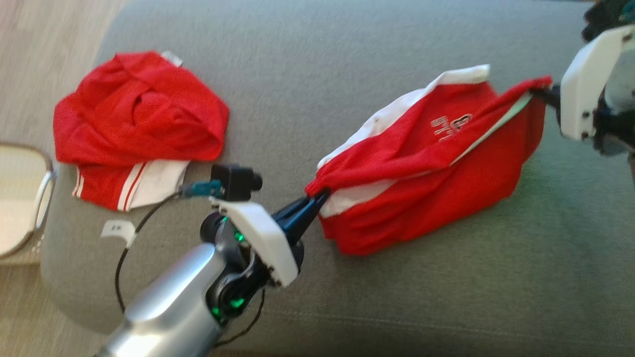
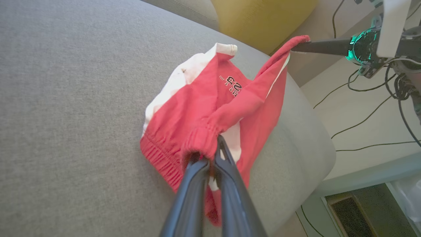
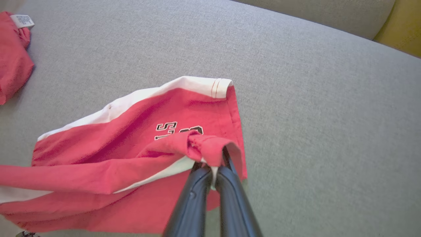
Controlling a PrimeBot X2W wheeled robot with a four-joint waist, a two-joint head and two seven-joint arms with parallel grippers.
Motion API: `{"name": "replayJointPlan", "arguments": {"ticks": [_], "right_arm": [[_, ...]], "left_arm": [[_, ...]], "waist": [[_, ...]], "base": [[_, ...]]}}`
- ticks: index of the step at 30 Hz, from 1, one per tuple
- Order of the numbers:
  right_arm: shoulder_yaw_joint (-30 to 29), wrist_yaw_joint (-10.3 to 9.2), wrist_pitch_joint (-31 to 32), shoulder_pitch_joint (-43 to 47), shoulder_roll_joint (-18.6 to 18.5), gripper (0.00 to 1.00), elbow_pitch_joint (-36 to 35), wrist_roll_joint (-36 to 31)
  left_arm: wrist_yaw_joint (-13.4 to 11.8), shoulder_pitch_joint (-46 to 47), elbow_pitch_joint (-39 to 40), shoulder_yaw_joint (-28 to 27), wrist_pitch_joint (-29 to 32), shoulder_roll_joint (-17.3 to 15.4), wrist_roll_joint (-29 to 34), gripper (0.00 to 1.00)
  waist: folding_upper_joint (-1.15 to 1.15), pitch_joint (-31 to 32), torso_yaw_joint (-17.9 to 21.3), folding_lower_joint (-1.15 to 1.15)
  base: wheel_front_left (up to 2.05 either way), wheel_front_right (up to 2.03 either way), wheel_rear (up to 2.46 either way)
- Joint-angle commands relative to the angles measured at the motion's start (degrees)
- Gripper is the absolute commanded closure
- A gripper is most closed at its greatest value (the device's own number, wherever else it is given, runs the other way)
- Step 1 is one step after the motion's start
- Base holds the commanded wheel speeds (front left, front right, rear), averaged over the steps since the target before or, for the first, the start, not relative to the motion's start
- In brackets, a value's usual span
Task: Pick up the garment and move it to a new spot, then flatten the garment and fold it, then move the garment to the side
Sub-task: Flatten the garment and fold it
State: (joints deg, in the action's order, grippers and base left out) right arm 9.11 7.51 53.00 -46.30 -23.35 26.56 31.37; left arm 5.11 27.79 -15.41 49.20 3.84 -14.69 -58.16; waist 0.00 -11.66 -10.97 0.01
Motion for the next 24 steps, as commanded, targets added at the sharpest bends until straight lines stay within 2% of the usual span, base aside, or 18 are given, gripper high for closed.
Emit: {"name": "replayJointPlan", "arguments": {"ticks": [1, 15, 24], "right_arm": [[0.31, -0.02, -0.88, -2.62, 0.16, 1.0, -1.47, -0.5], [2.44, -0.02, -15.79, -12.91, 0.12, 1.0, 13.08, -4.63], [3.7, -0.02, -20.91, -16.71, -0.35, 1.0, 20.13, -4.77]], "left_arm": [[0.32, 3.39, 1.11, -2.47, -0.72, -0.49, -0.07, 1.0], [1.68, 9.88, -7.08, -2.44, -5.5, 4.9, 0.74, 1.0], [1.99, 12.52, -11.6, -2.36, -7.87, 6.44, 1.13, 1.0]], "waist": [[0.0, -2.54, -1.9, -0.01], [0.0, -8.49, -4.05, -0.01], [0.0, -10.78, -4.53, -0.01]], "base": [[0.0, 0.0, 0.0], [0.0, 0.0, 0.0], [0.0, 0.0, 0.0]]}}
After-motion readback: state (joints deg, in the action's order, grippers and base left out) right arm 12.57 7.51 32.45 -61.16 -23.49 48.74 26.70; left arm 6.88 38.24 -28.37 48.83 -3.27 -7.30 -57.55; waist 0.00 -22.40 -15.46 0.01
